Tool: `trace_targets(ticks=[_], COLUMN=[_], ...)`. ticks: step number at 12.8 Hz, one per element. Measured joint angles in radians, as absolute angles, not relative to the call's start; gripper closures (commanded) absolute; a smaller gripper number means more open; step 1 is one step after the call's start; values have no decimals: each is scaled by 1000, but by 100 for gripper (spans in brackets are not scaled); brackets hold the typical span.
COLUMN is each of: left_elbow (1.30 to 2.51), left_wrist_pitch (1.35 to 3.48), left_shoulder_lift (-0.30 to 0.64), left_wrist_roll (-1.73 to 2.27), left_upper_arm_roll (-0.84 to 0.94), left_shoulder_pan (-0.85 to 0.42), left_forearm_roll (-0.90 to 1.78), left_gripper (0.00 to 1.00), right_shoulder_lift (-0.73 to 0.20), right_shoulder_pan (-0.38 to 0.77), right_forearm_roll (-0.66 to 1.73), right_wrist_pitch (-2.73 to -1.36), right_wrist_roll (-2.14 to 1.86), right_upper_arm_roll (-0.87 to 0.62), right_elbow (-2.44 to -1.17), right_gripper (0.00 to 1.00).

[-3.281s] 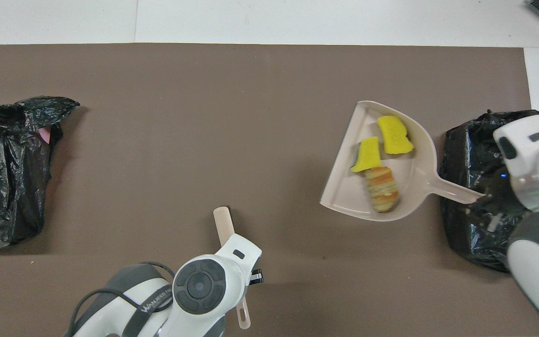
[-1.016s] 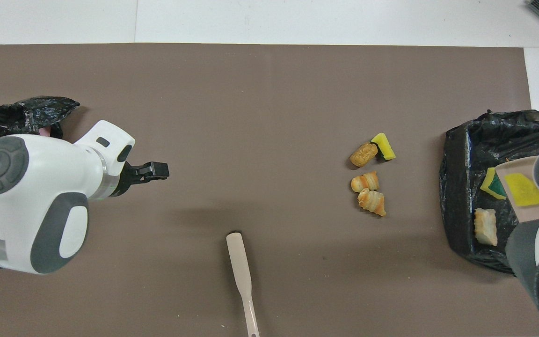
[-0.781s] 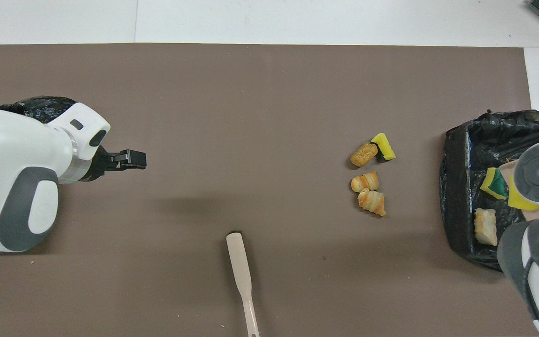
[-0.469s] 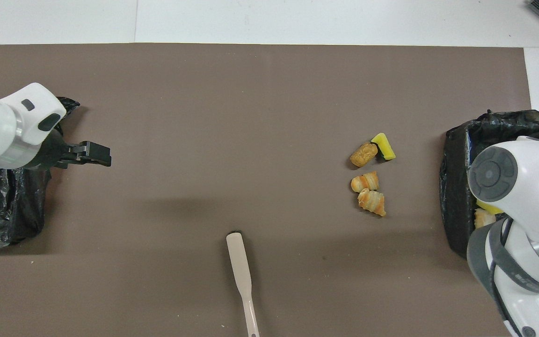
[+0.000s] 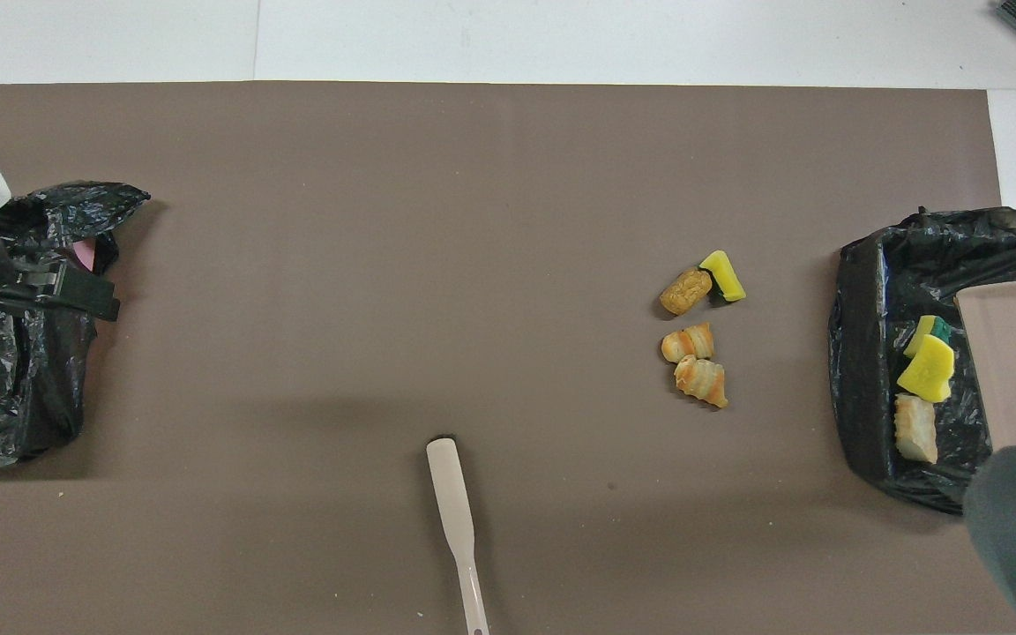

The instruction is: Sweep and dump trash in bin

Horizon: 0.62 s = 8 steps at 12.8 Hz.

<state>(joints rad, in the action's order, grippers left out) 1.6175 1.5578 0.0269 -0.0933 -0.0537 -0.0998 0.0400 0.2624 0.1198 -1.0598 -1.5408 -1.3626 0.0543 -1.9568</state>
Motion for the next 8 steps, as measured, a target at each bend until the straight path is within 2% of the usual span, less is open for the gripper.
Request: trace_targets(ticks=[3, 8], left_elbow=[1547, 1561], left_wrist_pitch=[1502, 1500], left_shoulder_lift=[30, 25], left_wrist_roll=[-94, -104], left_upper_arm_roll=[-51, -53], left_shoulder_pan=[-100, -85], left_forearm_roll=[25, 24], left_gripper=[0, 0], right_shoulder_lift=[291, 252], right_shoulder_pan=[122, 145], right_forearm_roll=[-832, -438], right_wrist_pitch=[-1492, -1492], right_wrist_roll=[-1211, -667], right_upper_arm_roll=[49, 31], right_elbow=[-1876, -1871], right_gripper=[100, 100])
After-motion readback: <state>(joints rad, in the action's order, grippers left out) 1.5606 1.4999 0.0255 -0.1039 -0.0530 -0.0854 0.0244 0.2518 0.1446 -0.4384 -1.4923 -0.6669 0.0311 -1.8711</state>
